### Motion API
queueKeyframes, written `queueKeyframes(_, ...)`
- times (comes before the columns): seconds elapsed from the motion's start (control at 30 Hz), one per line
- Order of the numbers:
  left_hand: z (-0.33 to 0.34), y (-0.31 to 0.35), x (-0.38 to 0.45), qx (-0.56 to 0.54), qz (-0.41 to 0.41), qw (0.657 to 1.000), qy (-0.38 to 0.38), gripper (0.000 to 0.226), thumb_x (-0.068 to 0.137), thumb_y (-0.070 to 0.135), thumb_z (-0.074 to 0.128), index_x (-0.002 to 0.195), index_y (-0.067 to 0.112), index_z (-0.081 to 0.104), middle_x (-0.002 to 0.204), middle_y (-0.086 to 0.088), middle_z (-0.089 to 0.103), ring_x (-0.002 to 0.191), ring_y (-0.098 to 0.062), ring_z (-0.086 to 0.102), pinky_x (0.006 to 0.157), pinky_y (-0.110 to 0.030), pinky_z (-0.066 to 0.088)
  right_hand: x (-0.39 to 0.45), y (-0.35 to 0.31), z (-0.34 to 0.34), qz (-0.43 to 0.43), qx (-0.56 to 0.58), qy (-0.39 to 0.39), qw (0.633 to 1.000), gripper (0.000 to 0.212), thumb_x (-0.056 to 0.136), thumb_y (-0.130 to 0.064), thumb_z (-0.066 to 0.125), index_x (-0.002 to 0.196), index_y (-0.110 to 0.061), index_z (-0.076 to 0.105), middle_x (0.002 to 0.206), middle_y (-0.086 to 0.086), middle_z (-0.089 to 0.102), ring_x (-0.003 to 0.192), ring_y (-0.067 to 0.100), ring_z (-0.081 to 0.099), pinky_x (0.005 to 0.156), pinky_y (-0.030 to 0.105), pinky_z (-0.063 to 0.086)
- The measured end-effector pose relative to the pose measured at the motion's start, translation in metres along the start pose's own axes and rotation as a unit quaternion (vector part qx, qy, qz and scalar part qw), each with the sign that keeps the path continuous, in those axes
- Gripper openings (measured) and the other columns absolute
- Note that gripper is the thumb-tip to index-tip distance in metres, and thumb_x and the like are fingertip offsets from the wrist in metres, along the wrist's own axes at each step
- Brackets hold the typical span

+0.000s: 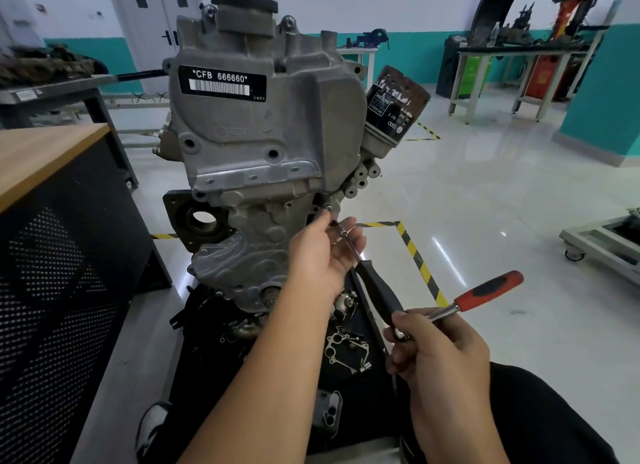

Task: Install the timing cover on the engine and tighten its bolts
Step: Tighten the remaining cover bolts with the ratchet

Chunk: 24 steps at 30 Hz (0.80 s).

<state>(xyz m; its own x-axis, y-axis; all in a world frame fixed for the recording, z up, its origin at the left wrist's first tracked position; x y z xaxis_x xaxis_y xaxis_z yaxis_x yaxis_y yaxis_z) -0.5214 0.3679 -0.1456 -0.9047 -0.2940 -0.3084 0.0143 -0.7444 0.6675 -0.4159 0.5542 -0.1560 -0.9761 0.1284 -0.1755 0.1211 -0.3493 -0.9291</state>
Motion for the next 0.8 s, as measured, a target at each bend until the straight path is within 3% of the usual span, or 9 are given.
queueKeyframes(0.27,0.007,0.007,0.011,-0.023,0.021,0.999,0.013,0.025,0.104,0.023,0.058,0.092,0.002,0.067,0.072,-0.01,0.074,0.053,-0.014,0.069,0.049,-0.024,0.055,0.004,-0.002,-0.003,-0.004,0.023,0.003,1.0,0.006,0.082,0.005,0.07,0.08,0.001,0.067,0.063,0.017,0.064,0.047,0.026,0.051,0.041,0.031,0.044)
queueKeyframes(0.43,0.004,0.012,0.012,0.024,0.026,0.999,0.031,0.02,0.1,0.022,0.065,0.089,0.005,0.065,0.061,-0.005,0.068,0.046,-0.01,0.062,0.045,-0.021,0.051,0.004,-0.007,-0.001,-0.037,0.032,0.0,0.999,0.012,0.08,0.007,0.07,0.074,-0.002,0.067,0.057,0.015,0.058,0.045,0.027,0.05,0.04,0.031,0.04)
queueKeyframes(0.67,0.003,0.015,0.009,0.043,-0.004,0.999,0.007,0.023,0.097,0.022,0.069,0.08,0.007,0.064,0.055,-0.003,0.061,0.041,-0.013,0.055,0.042,-0.02,0.048,-0.002,-0.01,0.005,-0.085,0.033,0.006,0.996,0.011,0.065,-0.012,0.076,0.071,-0.007,0.068,0.048,0.011,0.05,0.045,0.03,0.05,0.041,0.031,0.041)
queueKeyframes(0.8,0.001,0.015,0.007,0.056,-0.023,0.998,-0.005,0.023,0.094,0.025,0.072,0.079,0.009,0.067,0.062,-0.002,0.068,0.05,-0.012,0.066,0.045,-0.022,0.053,-0.005,-0.01,0.003,-0.11,0.054,0.03,0.992,0.018,0.08,0.007,0.075,0.071,-0.006,0.066,0.047,0.012,0.048,0.041,0.028,0.048,0.04,0.03,0.039)
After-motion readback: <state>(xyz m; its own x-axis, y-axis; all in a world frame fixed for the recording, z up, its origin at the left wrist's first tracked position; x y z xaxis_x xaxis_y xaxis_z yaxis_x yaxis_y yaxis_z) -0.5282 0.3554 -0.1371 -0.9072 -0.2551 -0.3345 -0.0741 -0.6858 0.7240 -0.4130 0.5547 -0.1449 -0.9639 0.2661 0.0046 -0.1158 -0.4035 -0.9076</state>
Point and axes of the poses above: each hand's wrist, its own x-axis towards the middle knuckle, its own z-axis out of the palm, y = z × x, the point moved 9 cm from there along x, towards the middle knuckle
